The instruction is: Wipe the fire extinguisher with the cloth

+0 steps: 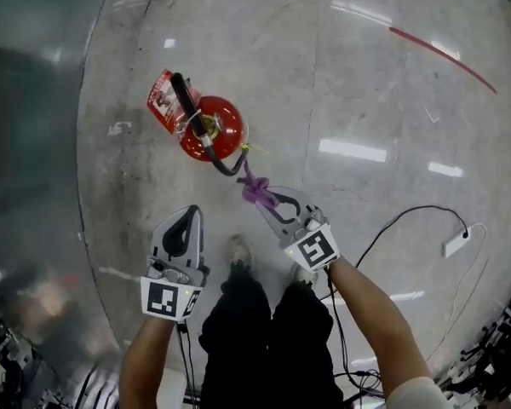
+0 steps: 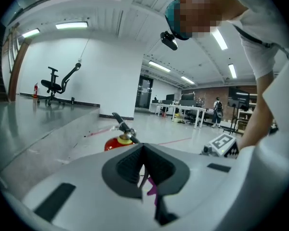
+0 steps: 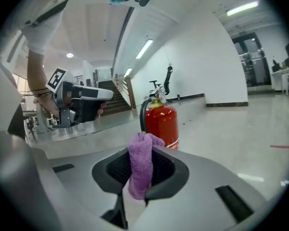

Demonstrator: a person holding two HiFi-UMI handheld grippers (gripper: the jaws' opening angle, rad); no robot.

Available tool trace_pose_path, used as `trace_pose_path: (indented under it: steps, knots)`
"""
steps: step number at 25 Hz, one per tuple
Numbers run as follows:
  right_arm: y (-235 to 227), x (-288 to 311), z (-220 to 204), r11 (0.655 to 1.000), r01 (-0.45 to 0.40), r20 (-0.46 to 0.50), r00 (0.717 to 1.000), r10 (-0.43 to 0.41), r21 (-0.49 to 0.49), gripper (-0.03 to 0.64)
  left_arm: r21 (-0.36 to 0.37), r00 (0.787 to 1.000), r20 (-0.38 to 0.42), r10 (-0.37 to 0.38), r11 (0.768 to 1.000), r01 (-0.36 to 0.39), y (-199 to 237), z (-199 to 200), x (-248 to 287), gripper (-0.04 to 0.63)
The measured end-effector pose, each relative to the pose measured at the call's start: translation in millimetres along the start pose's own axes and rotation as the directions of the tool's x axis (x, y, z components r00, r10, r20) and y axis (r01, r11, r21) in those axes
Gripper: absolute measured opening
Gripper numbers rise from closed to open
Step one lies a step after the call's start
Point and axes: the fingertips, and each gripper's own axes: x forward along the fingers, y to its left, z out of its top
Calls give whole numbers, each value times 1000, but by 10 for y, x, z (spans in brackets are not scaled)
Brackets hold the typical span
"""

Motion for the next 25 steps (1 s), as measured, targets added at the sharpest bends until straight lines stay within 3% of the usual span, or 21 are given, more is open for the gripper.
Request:
trace_pose_path:
  steps: [2, 5, 7, 11, 14, 20, 25]
  knots:
    - [1, -78, 190, 995, 94, 15, 995, -95, 38, 69, 19, 1000, 4, -13, 1000, 13, 54, 196, -23, -2]
    - [91, -95, 279, 962, 243, 13, 969, -246, 122, 69, 11, 995, -18, -99, 995, 99, 80, 171, -46, -2]
    - [128, -26, 251, 918, 347, 12, 934, -356, 190, 69, -14, 983, -67, -174, 985, 173, 109, -37, -67, -2]
    - [249, 37, 198, 801, 522, -9, 839, -543, 292, 69, -67, 941, -175, -290, 957, 283, 267, -436, -241, -2]
    - [448, 90, 273, 740, 588, -33, 790, -613, 326, 69, -85, 922, -163, -352, 936, 342, 389, -316, -328, -2]
    - [658, 106, 425, 653, 658, -5, 706, -709, 375, 69, -35, 884, -156, -442, 896, 442, 392, -93, -311, -2]
    - [684, 149, 165, 620, 686, 6, 669, -743, 382, 69, 20, 890, -120, -440, 895, 445, 464, -248, -186, -2]
